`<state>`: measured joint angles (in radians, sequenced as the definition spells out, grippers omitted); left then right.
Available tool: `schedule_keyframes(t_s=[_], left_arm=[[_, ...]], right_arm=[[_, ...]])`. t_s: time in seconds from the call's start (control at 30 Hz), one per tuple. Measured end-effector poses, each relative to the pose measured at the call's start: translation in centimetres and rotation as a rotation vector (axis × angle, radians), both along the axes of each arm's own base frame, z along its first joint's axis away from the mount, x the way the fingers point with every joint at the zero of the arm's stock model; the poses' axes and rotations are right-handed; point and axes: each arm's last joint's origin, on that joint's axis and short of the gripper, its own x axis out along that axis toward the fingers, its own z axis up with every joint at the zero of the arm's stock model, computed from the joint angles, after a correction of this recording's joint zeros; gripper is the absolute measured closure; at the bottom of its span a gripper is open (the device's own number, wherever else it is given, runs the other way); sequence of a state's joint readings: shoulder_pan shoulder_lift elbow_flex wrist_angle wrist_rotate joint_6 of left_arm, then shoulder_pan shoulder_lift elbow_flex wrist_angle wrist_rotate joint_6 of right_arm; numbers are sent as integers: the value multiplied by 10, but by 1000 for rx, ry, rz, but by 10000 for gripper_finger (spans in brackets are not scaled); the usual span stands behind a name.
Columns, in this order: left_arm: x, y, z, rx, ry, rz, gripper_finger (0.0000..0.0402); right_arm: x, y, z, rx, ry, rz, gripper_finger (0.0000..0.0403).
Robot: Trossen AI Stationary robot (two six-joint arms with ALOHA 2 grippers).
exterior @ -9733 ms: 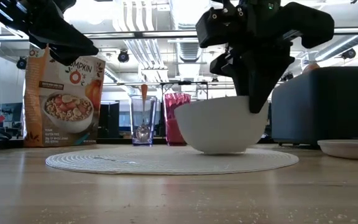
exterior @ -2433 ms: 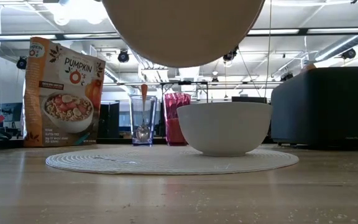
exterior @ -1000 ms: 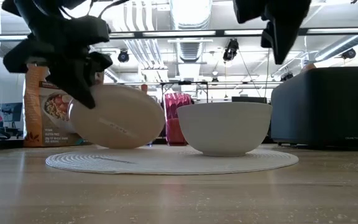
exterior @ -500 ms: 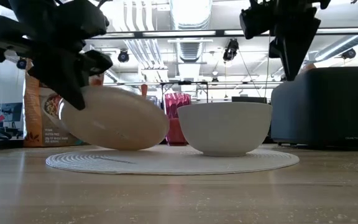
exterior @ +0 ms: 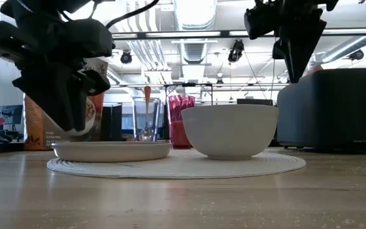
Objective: Arrange a breakfast setting
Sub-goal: Put the gray plate on the white table mat, then put the red cup on the white table mat to the top right of the gray plate
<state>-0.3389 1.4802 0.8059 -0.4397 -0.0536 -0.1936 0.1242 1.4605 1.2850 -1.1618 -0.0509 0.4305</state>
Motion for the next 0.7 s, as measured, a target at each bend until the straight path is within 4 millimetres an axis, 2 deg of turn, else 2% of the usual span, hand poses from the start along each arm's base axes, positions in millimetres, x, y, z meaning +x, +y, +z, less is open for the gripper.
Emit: schedule_keyframes(t_s=[0.2, 0.53, 0.7], left_arm=[[-5, 2, 10, -6, -17, 7, 296], [-7, 6, 19, 25, -71, 62, 294], [-7, 7, 19, 28, -82, 155, 294]], right_arm=[[1, 0, 0, 1, -9, 0, 282], [8, 1, 1, 10, -80, 0, 282], [11, 1, 2, 15, -120, 0, 282]])
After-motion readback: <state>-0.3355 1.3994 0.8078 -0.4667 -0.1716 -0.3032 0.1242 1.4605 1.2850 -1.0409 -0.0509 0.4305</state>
